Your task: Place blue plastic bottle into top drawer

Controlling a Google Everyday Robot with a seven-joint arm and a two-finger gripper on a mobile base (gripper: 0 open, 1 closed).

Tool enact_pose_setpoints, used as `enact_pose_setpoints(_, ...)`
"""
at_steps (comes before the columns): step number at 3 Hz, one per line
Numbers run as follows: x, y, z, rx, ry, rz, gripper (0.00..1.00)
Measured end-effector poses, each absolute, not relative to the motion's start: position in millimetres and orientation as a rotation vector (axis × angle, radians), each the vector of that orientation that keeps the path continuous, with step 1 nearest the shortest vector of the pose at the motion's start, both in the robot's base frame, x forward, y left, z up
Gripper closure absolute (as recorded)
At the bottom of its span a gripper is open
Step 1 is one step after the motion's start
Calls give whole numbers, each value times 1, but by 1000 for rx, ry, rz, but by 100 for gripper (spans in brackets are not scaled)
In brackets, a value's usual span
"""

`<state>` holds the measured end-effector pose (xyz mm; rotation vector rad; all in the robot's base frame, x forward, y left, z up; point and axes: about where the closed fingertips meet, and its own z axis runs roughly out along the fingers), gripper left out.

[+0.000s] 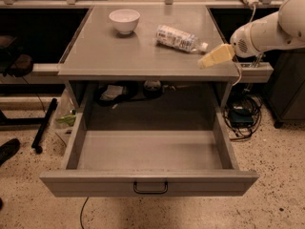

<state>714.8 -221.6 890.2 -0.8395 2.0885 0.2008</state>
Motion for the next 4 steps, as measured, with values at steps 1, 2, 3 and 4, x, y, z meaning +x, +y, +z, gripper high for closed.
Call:
enact_pose_setpoints(1,734,-220,887,-798,2060,192,0)
enact_pose_setpoints(2,758,-213,880,-790,2019,214,0)
enact_pose_setpoints(3,781,-203,872,-793,1985,261,0)
enact_pose_setpoints(4,798,-197,865,-769,1960,305,0)
